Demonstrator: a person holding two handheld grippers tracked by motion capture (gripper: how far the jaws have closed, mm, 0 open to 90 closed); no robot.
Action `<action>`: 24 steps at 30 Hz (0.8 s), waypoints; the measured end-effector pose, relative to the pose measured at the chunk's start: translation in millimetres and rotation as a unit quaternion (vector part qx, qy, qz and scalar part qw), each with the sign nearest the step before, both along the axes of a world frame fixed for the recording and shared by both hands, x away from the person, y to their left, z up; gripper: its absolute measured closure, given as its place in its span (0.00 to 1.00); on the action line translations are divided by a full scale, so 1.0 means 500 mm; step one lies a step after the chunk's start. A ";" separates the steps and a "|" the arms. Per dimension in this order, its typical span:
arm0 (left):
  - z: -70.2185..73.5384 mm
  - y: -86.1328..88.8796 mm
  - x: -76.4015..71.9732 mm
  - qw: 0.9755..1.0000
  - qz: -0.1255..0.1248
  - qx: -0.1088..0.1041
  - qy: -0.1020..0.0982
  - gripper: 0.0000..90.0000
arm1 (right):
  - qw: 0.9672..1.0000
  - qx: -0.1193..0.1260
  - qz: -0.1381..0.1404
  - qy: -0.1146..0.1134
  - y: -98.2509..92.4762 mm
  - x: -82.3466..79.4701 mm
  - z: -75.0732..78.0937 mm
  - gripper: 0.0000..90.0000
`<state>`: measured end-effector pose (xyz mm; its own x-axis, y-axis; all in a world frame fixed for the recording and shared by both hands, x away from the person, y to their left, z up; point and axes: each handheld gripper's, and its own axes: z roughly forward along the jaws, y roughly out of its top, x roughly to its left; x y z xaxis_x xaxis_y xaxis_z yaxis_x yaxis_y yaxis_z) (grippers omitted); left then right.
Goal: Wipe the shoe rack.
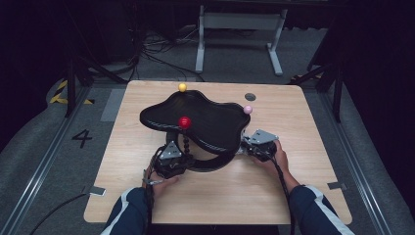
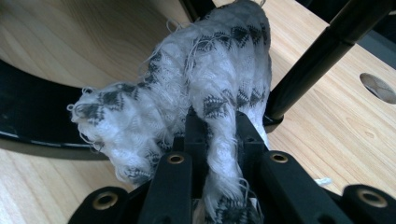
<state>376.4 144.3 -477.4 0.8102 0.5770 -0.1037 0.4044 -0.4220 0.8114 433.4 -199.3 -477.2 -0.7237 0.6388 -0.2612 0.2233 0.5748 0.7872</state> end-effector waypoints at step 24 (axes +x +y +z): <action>0.000 0.000 -0.001 1.000 0.001 0.002 -0.002 0.83 | 0.999 0.026 0.017 0.009 0.025 -0.001 0.009 0.69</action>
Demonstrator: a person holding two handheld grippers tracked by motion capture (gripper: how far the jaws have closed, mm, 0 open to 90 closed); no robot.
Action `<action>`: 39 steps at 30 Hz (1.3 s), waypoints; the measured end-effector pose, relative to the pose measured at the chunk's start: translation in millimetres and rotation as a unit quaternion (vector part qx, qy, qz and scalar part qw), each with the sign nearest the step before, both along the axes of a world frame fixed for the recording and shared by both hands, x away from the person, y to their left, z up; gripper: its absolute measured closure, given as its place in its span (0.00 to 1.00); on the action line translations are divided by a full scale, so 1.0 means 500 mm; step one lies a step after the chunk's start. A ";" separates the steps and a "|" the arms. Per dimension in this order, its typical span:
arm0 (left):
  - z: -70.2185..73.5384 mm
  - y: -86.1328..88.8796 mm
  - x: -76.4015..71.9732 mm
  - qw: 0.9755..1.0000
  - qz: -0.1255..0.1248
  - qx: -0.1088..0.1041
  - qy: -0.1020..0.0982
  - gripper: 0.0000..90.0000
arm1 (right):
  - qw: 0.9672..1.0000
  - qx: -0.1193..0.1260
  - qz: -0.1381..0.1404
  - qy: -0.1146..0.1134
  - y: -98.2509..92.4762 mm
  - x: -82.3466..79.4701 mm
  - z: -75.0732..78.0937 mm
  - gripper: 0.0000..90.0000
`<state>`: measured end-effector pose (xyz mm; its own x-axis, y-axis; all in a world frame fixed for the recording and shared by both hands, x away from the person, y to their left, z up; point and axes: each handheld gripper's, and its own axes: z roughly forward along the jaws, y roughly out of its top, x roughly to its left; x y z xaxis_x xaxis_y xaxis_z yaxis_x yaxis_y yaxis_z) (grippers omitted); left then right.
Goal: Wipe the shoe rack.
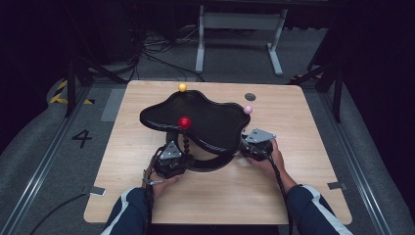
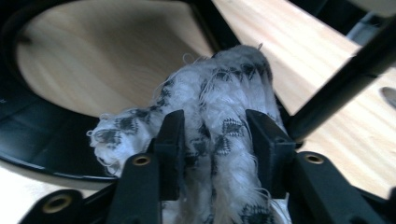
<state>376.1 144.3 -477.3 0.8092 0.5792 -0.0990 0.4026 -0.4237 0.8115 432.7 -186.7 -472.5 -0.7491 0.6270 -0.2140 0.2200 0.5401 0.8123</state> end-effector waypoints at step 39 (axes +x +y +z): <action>0.000 0.000 -0.001 1.000 0.000 0.000 0.003 0.83 | 0.995 -0.045 0.088 -0.009 0.082 -0.071 -0.003 0.89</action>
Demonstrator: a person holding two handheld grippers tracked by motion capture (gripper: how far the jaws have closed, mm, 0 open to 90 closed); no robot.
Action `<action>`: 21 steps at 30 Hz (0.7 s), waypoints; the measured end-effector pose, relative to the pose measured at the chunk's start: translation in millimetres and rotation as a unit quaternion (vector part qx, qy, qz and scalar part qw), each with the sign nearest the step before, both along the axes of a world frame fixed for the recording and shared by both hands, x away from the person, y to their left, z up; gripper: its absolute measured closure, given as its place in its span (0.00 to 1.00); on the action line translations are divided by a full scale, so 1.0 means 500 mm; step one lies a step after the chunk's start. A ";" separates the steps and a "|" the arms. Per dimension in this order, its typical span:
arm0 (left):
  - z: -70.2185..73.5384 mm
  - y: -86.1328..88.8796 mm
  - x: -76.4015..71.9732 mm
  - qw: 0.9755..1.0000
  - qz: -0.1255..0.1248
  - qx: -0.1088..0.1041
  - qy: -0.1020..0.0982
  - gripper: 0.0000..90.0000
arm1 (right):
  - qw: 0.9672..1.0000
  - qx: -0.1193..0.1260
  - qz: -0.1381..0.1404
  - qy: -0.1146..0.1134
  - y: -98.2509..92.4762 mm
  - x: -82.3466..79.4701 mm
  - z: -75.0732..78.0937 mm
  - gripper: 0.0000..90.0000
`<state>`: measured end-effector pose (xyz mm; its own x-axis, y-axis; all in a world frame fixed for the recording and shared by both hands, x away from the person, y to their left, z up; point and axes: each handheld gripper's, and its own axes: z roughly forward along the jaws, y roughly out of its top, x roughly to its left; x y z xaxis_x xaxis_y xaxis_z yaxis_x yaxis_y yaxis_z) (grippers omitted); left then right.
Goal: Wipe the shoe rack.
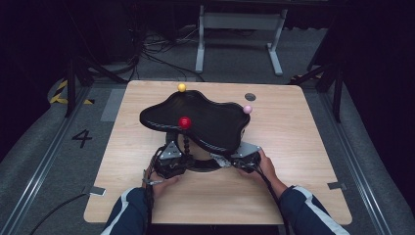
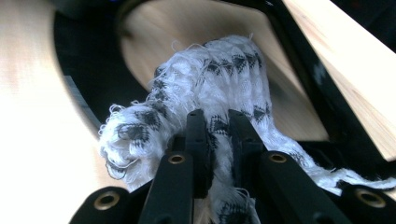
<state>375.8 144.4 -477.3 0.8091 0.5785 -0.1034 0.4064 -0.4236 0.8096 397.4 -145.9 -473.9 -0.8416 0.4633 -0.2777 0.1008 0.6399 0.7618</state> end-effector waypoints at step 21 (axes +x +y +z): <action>0.001 0.002 0.002 1.000 -0.004 0.003 -0.007 0.83 | 0.997 0.014 -0.078 -0.004 -0.059 0.042 -0.006 0.90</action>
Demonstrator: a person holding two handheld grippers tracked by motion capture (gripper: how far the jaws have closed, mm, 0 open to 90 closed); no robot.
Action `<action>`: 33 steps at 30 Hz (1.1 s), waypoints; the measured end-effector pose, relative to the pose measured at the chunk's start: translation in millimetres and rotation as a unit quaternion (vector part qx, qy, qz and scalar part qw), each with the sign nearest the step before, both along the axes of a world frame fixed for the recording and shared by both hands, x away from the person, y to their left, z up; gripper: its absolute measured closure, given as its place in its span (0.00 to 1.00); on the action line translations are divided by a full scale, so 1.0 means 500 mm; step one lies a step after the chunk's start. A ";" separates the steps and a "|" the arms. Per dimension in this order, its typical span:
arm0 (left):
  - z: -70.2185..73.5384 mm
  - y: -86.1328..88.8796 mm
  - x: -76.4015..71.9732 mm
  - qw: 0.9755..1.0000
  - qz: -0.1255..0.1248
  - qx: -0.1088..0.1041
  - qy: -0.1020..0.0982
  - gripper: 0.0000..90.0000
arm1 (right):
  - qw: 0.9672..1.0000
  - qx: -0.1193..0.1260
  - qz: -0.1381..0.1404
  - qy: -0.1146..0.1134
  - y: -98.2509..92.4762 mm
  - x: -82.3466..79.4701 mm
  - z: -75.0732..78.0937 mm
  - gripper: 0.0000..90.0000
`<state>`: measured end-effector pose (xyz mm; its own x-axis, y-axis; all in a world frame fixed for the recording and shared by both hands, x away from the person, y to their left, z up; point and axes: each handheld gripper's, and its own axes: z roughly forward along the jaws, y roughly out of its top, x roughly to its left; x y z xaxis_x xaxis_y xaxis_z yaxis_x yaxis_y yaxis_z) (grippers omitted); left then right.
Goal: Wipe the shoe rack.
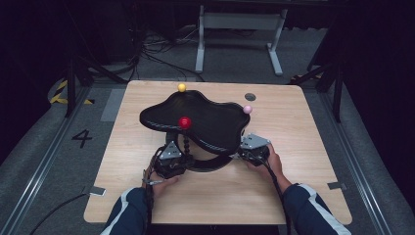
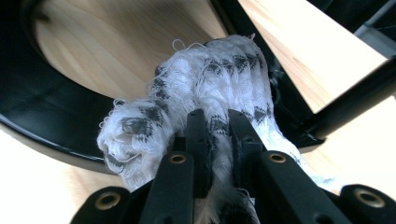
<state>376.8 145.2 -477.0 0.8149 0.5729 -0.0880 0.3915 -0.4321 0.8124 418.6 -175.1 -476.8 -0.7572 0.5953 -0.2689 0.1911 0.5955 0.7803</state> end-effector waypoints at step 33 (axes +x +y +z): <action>0.000 0.000 -0.003 1.000 0.002 0.008 -0.014 0.80 | 0.998 -0.034 0.049 -0.029 0.062 -0.069 0.001 0.90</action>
<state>375.5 145.0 -477.0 0.8145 0.5773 -0.0572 0.3712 -0.4428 0.8161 384.1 -144.0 -476.1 -0.7930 0.4984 -0.3503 0.0854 0.6603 0.7461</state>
